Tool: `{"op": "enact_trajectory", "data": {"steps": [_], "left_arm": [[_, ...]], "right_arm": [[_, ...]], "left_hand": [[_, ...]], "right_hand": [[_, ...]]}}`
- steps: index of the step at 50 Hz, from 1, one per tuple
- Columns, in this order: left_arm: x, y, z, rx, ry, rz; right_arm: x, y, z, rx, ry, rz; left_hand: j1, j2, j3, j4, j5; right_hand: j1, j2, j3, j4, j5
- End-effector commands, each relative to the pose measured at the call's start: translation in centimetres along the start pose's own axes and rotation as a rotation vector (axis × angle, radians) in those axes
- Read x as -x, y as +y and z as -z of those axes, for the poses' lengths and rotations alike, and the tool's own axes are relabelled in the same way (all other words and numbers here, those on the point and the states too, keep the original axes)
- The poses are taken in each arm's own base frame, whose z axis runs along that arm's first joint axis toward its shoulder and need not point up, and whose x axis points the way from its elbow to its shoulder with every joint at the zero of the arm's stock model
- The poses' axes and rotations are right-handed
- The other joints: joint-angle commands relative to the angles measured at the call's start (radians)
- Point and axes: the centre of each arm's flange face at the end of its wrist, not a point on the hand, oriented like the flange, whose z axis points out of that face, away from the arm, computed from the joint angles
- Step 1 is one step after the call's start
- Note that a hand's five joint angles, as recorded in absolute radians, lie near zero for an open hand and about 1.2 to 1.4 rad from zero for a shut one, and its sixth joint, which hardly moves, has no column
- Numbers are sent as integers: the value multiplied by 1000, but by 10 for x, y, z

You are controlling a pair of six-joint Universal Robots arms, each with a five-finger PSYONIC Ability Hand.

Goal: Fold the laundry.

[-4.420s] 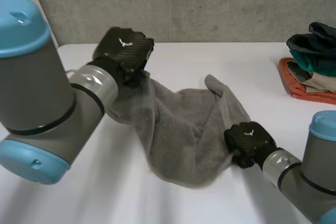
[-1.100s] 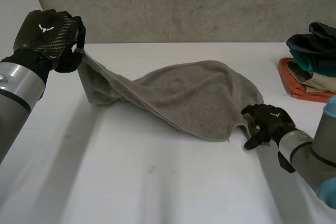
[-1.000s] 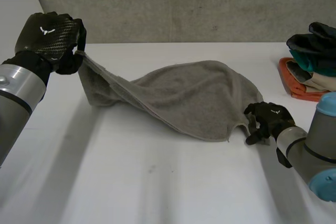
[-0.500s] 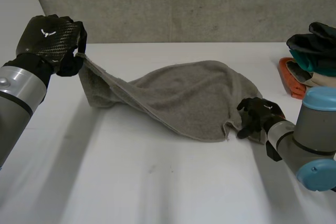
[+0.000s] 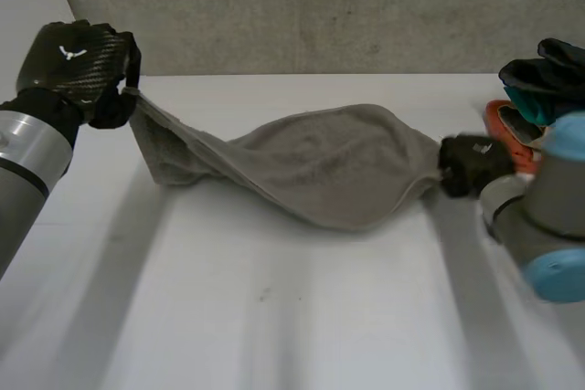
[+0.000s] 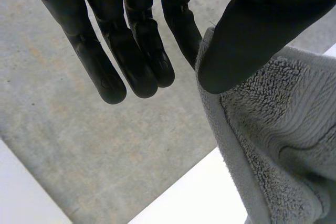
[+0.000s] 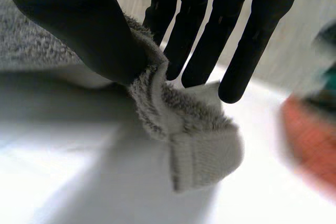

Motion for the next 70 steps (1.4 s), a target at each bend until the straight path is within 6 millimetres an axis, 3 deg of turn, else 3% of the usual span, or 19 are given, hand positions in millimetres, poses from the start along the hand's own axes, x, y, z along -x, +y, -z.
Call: {"op": "enact_trajectory", "data": {"steps": [1,3,8,12,16,20,23,27,31,34,39,40,44,49,51,62,63,67,70], "left_arm": [[11,-11,17,45,-28,-8],[12,-10,22,81,-23,-4],[10,-1,39,207,8,2],[2,13,52,296,49,-39],[-7,33,56,359,99,-112],[-19,68,41,434,148,-141],[-29,84,23,426,172,-145],[-42,89,-15,335,176,-170],[-26,62,-68,174,55,-197],[4,-9,-112,-84,-103,-222],[41,-99,-133,-416,-281,-213],[45,-107,-133,-446,-301,-208],[54,-121,-132,-506,-362,-181],[49,-100,-132,-440,-338,-144],[43,-73,-131,-360,-304,-123],[13,59,-93,16,-182,-88],[10,67,-89,38,-170,-87],[-3,98,-73,99,-113,-82],[-7,115,-64,130,-95,-81]], "right_arm": [[-52,-64,53,8,72,595],[-59,-80,70,47,88,715],[-62,-120,108,30,127,738],[-58,-117,118,75,69,733],[-51,-90,99,171,-26,717],[-43,-57,72,276,-111,734],[-40,-41,56,325,-133,755],[-34,-43,27,271,-91,791],[-27,-81,-1,54,21,825],[-34,-132,-19,-207,188,835],[-47,-204,-26,-617,458,805],[-46,-220,-22,-726,527,792],[-40,-230,-16,-819,554,784],[-28,-208,-19,-753,470,791],[-25,-195,-21,-708,435,796],[8,-69,-28,-320,60,742],[12,-48,-29,-265,10,704],[19,-10,-28,-156,-65,605],[21,3,-27,-109,-88,533]], "left_hand": [[265,198,202,195,237],[265,198,202,195,237],[265,198,202,195,237],[265,198,202,195,237],[265,198,202,195,237],[265,198,202,195,237],[265,198,202,195,237],[265,198,202,195,237],[265,198,202,195,237],[265,198,202,195,237],[265,198,202,195,237],[265,198,202,195,237],[265,198,202,195,237],[265,198,202,195,237],[265,198,202,195,237],[265,198,202,195,237],[265,198,202,195,237],[265,198,202,195,237],[265,198,202,195,237]], "right_hand": [[290,219,218,203,226],[290,219,218,203,226],[290,219,218,203,226],[290,219,218,203,226],[290,219,218,203,226],[290,219,218,203,226],[290,219,218,203,226],[290,219,218,203,226],[290,219,218,203,226],[290,219,218,203,226],[290,219,218,203,226],[290,219,218,203,226],[290,219,218,203,226],[290,219,218,203,226],[290,219,218,203,226],[290,219,218,203,226],[290,219,218,203,226],[290,219,218,203,226],[290,219,218,203,226]]}}
